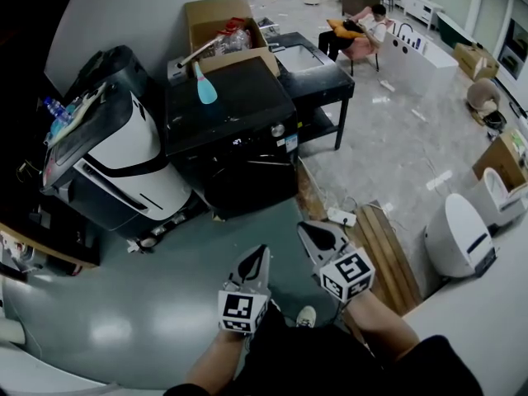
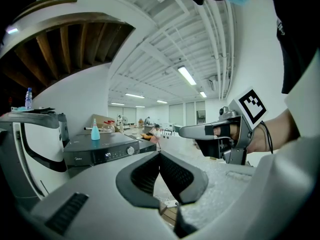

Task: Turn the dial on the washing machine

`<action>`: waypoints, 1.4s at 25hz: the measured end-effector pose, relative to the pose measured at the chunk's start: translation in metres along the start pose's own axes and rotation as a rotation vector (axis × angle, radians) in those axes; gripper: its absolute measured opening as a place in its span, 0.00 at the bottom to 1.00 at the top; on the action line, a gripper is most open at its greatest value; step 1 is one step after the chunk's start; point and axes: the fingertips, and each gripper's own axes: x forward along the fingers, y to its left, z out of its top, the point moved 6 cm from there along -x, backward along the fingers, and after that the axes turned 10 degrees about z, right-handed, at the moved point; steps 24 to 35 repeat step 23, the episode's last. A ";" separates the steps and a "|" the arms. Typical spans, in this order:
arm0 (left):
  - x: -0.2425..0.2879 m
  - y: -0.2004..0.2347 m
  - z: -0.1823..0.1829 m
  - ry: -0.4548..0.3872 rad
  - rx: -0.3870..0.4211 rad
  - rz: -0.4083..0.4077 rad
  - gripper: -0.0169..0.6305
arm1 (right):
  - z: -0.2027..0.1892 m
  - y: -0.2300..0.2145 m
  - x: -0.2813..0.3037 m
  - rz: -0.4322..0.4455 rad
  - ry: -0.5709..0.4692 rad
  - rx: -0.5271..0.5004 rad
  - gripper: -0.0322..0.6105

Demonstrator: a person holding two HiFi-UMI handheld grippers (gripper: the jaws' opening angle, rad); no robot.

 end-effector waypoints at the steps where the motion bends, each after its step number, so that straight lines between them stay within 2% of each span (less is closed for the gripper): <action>1: 0.000 0.000 0.000 -0.001 0.001 0.001 0.03 | -0.001 -0.001 0.001 0.002 -0.006 -0.002 0.05; 6: 0.000 0.002 0.003 -0.017 0.008 0.002 0.03 | 0.001 0.001 0.002 0.002 -0.004 -0.006 0.05; 18: -0.013 0.008 0.003 0.005 0.005 0.009 0.03 | 0.006 0.012 0.005 0.007 0.004 -0.014 0.05; 23: -0.014 0.013 0.006 -0.048 0.013 0.018 0.03 | 0.001 0.015 0.009 0.017 0.003 -0.022 0.05; 35: -0.014 0.013 0.006 -0.048 0.013 0.018 0.03 | 0.001 0.015 0.009 0.017 0.003 -0.022 0.05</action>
